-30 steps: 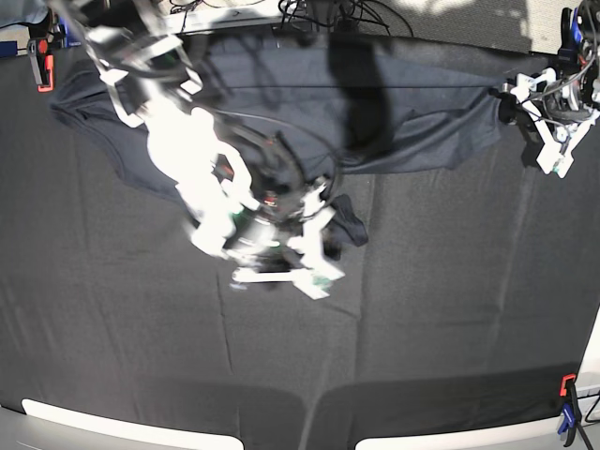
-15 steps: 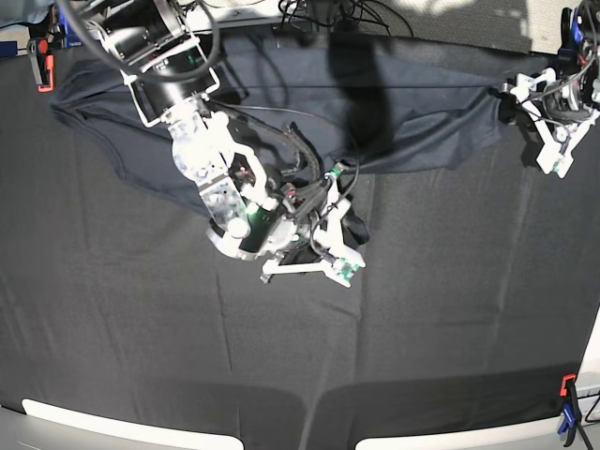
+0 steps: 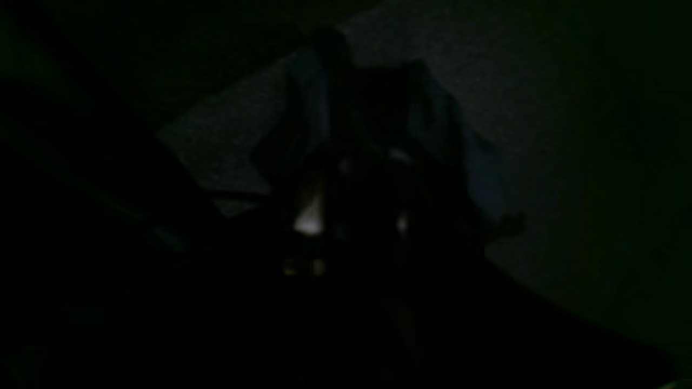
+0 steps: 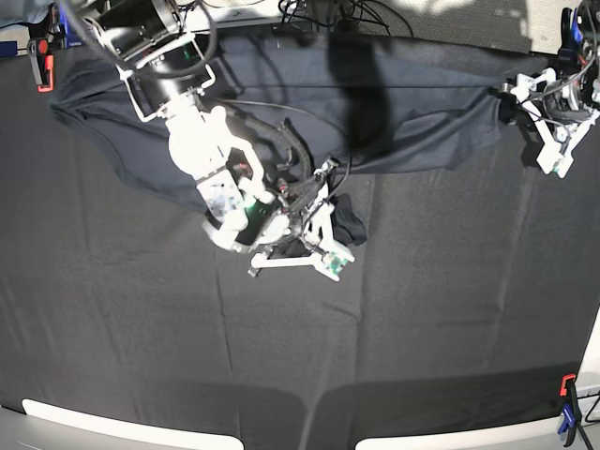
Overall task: Layout the t-shirt on the table in an organized manner, then fold the t-shirt properly
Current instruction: 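Grasp the hanging shirt fold with the right gripper and drag it outward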
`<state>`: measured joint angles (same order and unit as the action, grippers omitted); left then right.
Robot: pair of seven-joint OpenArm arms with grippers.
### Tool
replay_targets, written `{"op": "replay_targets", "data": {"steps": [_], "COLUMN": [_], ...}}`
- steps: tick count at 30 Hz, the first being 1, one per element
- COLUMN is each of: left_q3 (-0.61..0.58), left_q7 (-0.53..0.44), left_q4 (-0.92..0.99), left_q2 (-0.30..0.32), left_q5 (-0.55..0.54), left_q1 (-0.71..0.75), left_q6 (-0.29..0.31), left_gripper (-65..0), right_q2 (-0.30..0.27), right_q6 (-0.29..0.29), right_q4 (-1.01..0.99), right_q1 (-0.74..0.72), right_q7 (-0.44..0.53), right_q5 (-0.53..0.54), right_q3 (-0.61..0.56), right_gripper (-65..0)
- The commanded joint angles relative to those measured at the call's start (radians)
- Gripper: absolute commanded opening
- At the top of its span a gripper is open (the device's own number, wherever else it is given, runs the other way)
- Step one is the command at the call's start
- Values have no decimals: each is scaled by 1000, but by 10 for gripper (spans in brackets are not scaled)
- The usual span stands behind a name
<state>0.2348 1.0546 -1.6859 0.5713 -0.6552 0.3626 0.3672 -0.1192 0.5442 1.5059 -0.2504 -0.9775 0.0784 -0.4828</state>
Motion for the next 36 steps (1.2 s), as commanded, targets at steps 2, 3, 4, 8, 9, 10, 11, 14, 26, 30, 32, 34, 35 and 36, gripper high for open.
{"op": "replay_targets", "data": {"steps": [2,3,4,8,9,10,11,14,26,30,32,34,35,36], "left_q3": [6,6,6,6,6,6,6,6,6,6,6,6,6,6], "left_q7": [-9,-9,-9,-9,-9,-9,-9,-10,-24,-24,-24,-30,-35,-43], "left_q4": [-11,-11,-11,-11,-12,-11,-12,-11,-12,-12,-11,-12,-12,-12], "left_q2": [16,16,16,16,16,16,16,16,16,16,16,16,16,16], "left_q5": [-8,-8,-8,-8,-8,-8,-8,-8,-8,-8,-9,-8,-8,-9], "left_q1": [-2,-2,-2,-2,-2,-2,-2,-2,-2,-2,-2,-2,-2,-2], "left_q6": [0,0,-1,-1,-1,-1,-1,-1,-1,-1,-1,-1,-1,-1], "left_gripper": [-366,-366,-366,-366,-366,-366,-366,-366,-366,-366,-366,-366,-366,-366], "right_q2": [3,3,3,-18,-35,-58,-85,-189,-369,-411,-431,-447,-454,-458], "right_q6": [-13,-13,-13,3,11,19,22,12,-29,26,51,63,65,72], "right_q4": [18,18,19,54,74,97,125,244,631,676,676,676,676,676], "right_q1": [-24,-24,-24,-23,-23,-23,-23,-11,207,282,304,316,321,321], "right_q7": [16,16,16,-2,-24,-45,-58,-63,-101,-101,-104,-105,-107,-117], "right_q5": [-2,-16,-37,-104,-102,-102,-101,-93,-93,-5,49,100,127,150], "right_q3": [5,5,5,5,5,5,5,5,370,624,744,859,912,960], "right_gripper": [-650,-650,-650,-650,-650,-650,-650,-650,-650,-650,-650,-650,-650,-650]}}
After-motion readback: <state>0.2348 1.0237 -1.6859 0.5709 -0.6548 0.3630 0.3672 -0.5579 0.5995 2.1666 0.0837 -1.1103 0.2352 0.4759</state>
